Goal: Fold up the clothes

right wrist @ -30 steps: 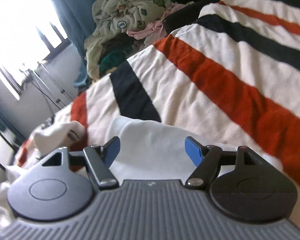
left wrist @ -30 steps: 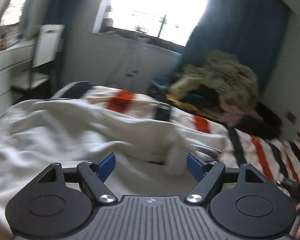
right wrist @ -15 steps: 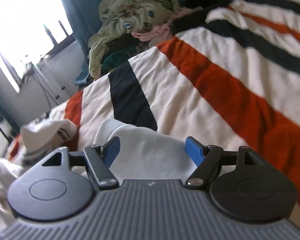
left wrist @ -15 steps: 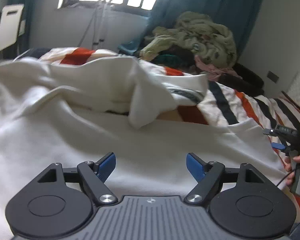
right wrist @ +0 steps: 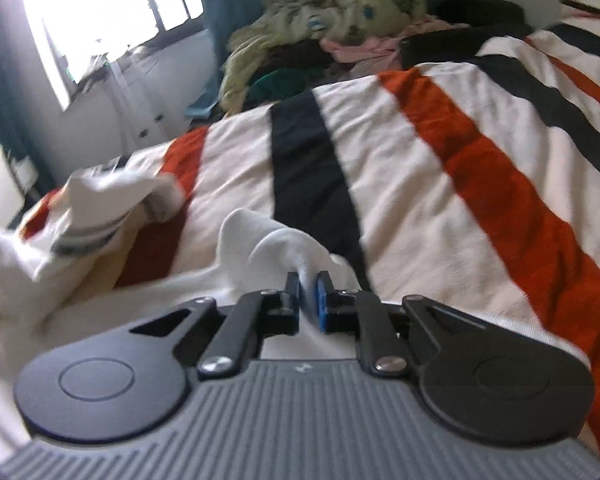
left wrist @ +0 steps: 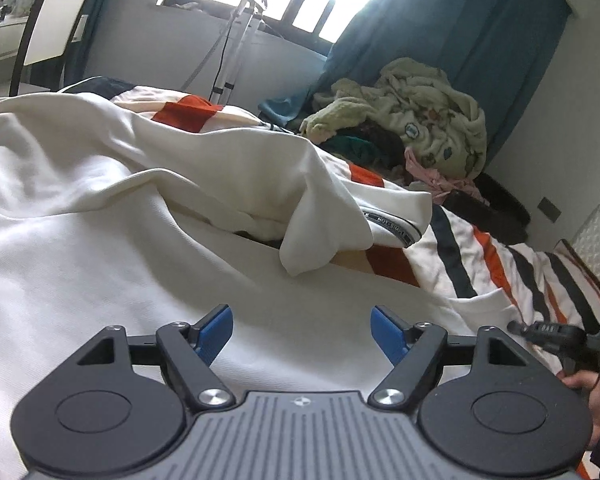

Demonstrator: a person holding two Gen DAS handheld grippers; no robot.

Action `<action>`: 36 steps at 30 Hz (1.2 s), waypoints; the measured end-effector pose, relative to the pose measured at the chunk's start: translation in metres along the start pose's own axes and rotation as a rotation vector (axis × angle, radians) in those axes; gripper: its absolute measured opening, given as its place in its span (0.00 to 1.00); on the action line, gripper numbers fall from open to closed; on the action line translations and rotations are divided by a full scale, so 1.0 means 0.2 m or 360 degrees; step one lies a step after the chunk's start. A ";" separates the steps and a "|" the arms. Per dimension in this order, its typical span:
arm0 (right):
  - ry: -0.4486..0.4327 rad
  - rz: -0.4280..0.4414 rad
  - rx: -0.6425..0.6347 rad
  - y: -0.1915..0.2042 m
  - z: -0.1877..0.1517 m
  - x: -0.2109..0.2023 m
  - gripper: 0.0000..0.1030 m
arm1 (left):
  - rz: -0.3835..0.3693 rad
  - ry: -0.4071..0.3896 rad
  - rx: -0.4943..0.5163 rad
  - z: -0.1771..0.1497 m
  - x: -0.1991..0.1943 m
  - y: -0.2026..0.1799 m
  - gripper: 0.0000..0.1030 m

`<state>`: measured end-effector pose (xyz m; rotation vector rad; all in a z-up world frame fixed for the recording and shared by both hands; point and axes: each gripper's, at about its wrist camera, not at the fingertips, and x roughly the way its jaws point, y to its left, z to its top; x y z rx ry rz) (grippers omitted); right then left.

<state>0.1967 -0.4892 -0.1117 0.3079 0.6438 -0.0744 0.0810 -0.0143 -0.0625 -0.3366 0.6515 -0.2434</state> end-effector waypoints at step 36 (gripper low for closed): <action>-0.0031 0.0170 0.0876 -0.28 0.01 0.19 0.47 | 0.0015 0.0108 0.0094 -0.11 0.08 -0.07 0.75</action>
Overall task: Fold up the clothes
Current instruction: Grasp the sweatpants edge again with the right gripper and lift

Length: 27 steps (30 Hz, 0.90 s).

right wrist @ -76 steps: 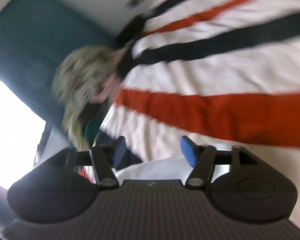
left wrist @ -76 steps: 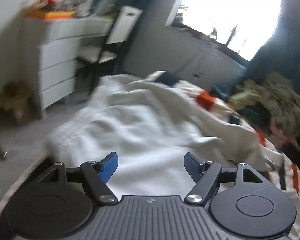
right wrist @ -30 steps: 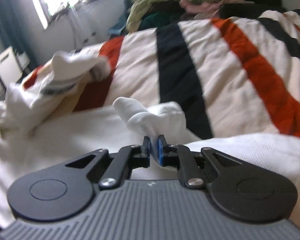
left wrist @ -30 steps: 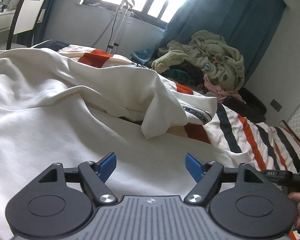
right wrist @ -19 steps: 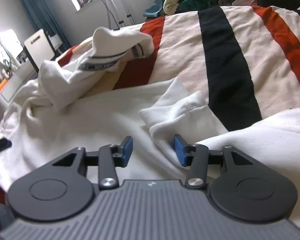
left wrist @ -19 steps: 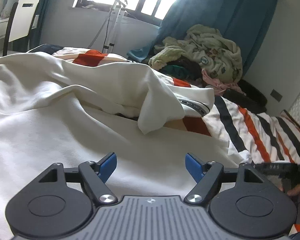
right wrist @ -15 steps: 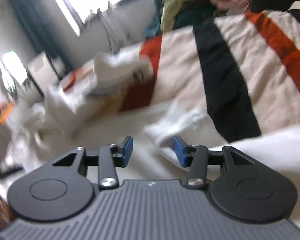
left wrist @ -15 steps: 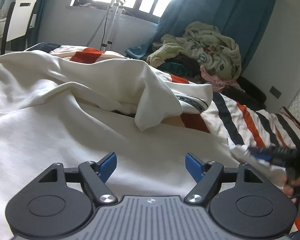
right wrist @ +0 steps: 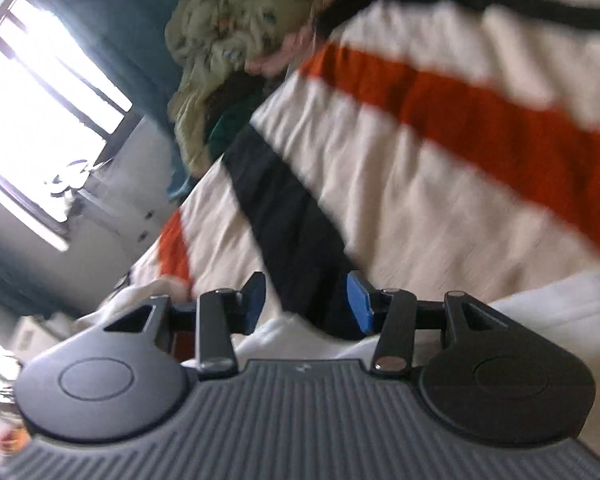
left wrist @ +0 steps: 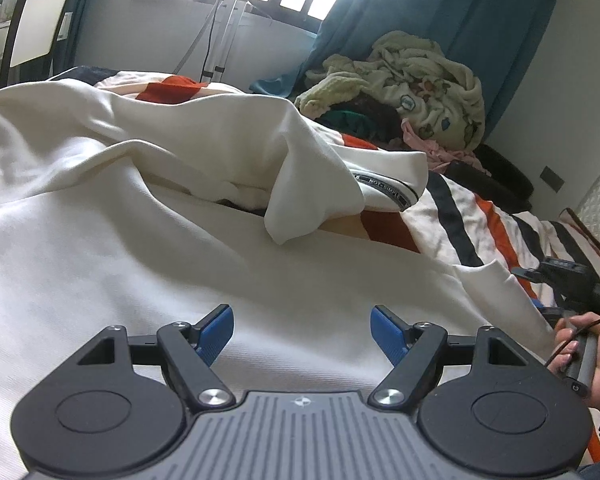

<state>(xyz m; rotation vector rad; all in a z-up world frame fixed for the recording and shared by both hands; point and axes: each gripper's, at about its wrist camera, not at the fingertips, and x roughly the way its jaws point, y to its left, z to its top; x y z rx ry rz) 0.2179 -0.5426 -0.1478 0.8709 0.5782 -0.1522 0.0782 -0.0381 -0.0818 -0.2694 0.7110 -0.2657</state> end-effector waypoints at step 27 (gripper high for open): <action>-0.0551 -0.0331 -0.0256 0.12 0.05 -0.14 0.36 | -0.0044 0.0042 -0.0075 -0.01 0.06 0.00 0.75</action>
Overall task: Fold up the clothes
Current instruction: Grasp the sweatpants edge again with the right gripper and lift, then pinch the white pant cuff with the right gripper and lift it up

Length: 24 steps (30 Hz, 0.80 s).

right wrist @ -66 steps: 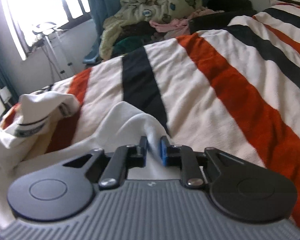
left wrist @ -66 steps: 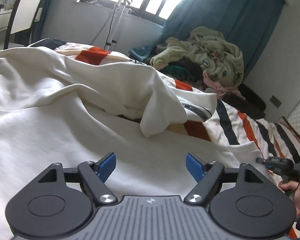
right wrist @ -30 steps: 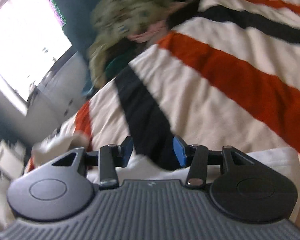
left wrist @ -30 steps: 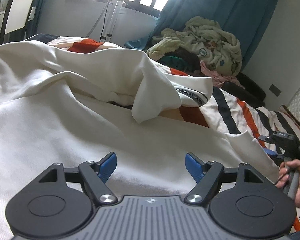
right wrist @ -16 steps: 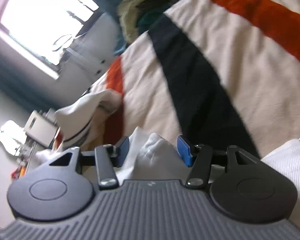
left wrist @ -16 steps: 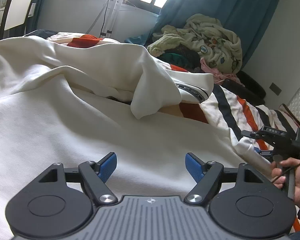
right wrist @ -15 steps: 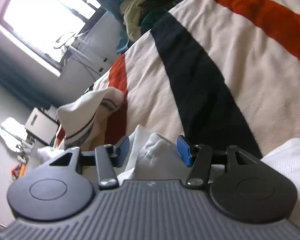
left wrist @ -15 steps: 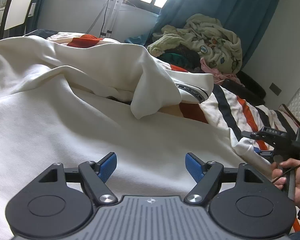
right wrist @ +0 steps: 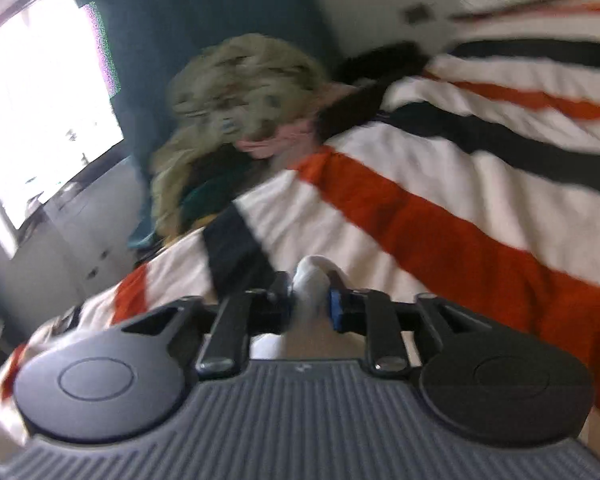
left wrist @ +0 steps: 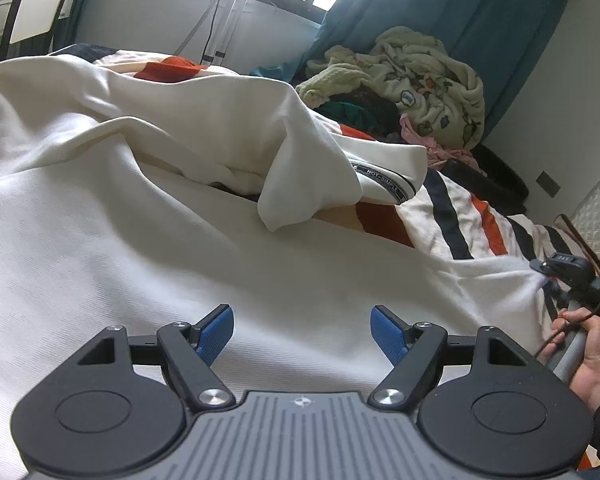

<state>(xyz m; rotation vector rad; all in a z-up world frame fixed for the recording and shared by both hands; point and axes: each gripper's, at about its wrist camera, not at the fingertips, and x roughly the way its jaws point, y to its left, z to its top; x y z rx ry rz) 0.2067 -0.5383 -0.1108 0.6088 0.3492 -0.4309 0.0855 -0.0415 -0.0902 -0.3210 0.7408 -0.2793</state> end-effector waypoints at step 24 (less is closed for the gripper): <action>0.0341 -0.0289 0.0944 -0.66 -0.14 -0.30 0.68 | -0.0065 -0.0020 -0.0127 0.01 -0.04 0.05 0.75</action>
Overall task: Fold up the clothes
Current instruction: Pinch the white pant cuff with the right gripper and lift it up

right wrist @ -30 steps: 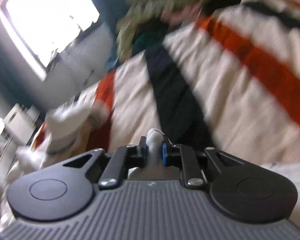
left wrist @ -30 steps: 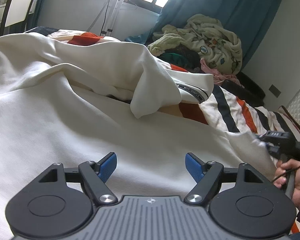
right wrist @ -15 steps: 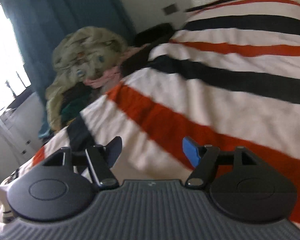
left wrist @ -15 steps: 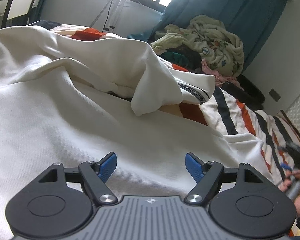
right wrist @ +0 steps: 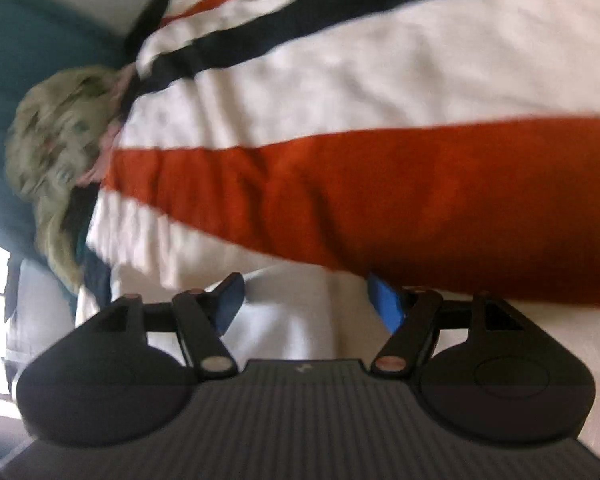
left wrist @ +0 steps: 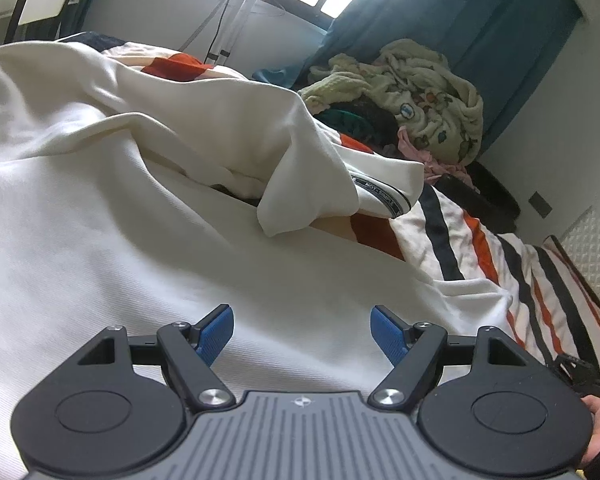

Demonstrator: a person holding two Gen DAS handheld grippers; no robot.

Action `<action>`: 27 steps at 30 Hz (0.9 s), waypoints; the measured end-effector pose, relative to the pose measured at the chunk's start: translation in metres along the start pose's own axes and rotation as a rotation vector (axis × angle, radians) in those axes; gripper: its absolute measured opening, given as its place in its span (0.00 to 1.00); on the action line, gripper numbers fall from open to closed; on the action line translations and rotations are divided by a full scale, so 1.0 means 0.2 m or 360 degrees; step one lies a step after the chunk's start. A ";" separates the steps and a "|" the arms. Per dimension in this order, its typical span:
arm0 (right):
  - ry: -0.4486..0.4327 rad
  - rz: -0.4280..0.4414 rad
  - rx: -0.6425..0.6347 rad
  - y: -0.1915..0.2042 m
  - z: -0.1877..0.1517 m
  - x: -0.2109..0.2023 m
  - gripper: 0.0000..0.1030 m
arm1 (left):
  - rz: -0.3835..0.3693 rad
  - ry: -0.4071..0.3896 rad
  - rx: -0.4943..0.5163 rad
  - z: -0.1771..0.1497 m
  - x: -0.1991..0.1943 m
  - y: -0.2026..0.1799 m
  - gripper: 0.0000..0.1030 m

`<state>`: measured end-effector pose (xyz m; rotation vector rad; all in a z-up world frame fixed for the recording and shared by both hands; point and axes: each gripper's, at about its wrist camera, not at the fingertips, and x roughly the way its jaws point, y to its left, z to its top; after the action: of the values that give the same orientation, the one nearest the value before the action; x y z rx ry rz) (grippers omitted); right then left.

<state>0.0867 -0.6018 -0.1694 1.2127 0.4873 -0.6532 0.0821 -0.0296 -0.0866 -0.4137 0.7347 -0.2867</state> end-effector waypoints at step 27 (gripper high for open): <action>-0.0036 -0.0167 -0.0205 0.16 -0.04 -0.06 0.51 | 0.0214 -0.0117 0.0264 -0.02 0.00 -0.08 0.75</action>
<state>0.1006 -0.5851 -0.1420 1.0626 0.5686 -0.7133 0.0768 -0.0439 -0.0822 -0.2151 0.6578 -0.2029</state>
